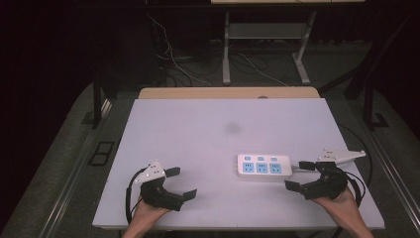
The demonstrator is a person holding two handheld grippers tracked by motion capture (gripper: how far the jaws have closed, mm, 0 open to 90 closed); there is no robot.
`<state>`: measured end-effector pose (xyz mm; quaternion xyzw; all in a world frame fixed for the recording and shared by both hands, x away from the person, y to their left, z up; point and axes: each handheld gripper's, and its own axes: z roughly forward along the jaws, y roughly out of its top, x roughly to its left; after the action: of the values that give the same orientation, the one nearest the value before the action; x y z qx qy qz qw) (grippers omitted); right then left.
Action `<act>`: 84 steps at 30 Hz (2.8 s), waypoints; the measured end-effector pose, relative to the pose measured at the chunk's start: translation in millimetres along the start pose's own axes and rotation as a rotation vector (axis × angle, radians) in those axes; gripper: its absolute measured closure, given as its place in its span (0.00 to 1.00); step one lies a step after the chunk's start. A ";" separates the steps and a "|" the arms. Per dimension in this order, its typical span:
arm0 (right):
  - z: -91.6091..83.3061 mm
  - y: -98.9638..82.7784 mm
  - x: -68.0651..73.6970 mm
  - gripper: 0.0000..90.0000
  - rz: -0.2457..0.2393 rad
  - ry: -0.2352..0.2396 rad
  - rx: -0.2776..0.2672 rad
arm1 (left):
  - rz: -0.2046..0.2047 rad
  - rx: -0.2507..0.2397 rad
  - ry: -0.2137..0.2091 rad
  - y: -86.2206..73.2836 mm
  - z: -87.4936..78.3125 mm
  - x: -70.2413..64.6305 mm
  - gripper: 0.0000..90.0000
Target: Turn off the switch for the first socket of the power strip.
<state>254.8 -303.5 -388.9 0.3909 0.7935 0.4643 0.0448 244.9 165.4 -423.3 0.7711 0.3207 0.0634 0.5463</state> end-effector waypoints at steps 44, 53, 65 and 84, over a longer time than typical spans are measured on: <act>29.6 58.6 -15.8 0.00 -0.065 0.009 0.200 | -0.002 0.004 -0.010 -0.2 0.4 0.3 0.00; 37.5 60.6 -24.1 0.00 -0.046 0.006 0.219 | -0.002 0.006 -0.011 -0.4 1.1 0.3 0.00; 48.2 68.7 -30.3 0.00 -0.041 -0.002 0.242 | -0.002 0.007 -0.012 -0.5 1.1 0.5 0.00; 57.3 69.4 -42.7 0.43 -0.027 -0.042 0.265 | 0.007 0.015 -0.014 -0.6 1.9 0.5 0.00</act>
<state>349.3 -273.3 -380.2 0.3925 0.8519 0.3463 0.0155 245.9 164.2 -424.7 0.7766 0.3147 0.0572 0.5427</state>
